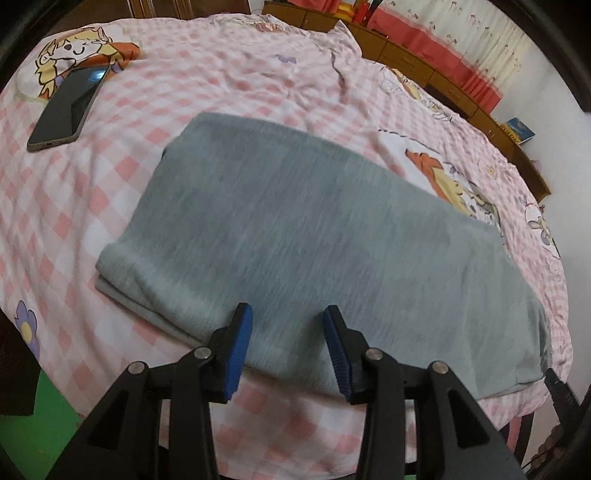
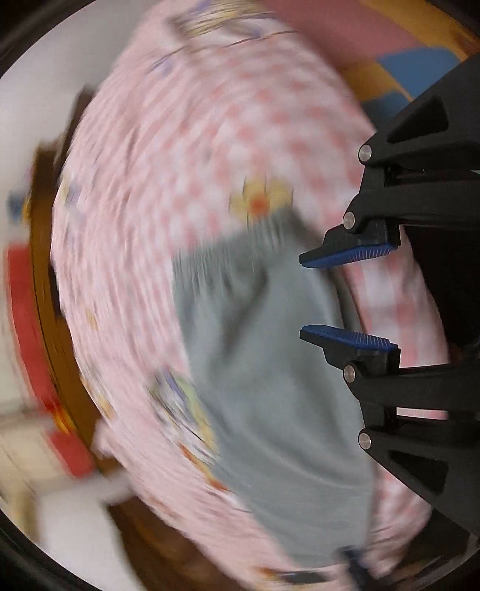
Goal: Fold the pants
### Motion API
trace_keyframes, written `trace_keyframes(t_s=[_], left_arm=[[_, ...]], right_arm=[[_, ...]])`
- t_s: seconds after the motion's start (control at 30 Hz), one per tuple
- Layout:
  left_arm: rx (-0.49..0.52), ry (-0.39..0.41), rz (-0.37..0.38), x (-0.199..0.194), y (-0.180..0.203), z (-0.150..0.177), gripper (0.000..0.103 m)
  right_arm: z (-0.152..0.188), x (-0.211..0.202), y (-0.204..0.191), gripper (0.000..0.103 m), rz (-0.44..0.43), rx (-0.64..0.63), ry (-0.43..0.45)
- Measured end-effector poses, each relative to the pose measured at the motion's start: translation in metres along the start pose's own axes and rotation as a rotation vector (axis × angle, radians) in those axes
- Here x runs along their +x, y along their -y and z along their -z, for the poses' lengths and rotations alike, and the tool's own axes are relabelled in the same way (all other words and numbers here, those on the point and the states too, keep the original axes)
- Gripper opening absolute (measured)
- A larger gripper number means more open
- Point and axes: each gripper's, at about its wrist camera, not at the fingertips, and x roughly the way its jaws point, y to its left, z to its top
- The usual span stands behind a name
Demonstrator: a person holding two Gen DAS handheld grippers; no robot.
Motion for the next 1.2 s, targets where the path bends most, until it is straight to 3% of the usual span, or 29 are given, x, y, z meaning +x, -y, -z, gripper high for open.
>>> trace_keyframes(t_s=[0.13,0.27,0.4,0.43,0.47,0.67,1.03,1.1,1.17,1.2], left_arm=[[0.005,-0.004,-0.015,0.003,0.002,0.004,0.042],[0.018,-0.005,-0.031,0.004,0.005,0.006,0.042],[0.021,-0.006,-0.031,0.005,0.002,0.007,0.042],[0.021,-0.007,-0.030,0.006,0.002,0.007,0.042],[0.022,-0.007,-0.029,0.006,0.002,0.007,0.042],[0.005,0.002,-0.033,0.007,0.000,0.008,0.042],[0.036,0.002,-0.044,0.005,-0.002,0.010,0.042],[0.036,-0.002,-0.041,0.003,-0.003,0.010,0.042],[0.017,0.005,-0.036,0.001,-0.005,0.011,0.042],[-0.006,0.014,-0.028,-0.003,-0.009,0.010,0.042]], right_arm=[[-0.007,0.003,0.035,0.033,-0.053,0.156,-0.004],[-0.008,0.014,0.032,0.033,-0.121,0.185,-0.044],[-0.011,0.032,0.021,0.033,-0.079,0.175,-0.075],[-0.012,0.035,0.020,0.024,-0.076,0.176,-0.085],[-0.012,0.033,0.018,0.008,-0.078,0.174,-0.083],[-0.025,-0.007,0.035,0.007,-0.119,0.191,0.017],[-0.002,0.040,0.043,0.010,-0.014,0.148,-0.104],[-0.003,0.038,0.043,0.017,0.001,0.131,-0.110],[-0.007,0.030,0.042,0.031,0.043,0.107,-0.119],[-0.008,0.027,0.041,0.032,0.055,0.097,-0.120]])
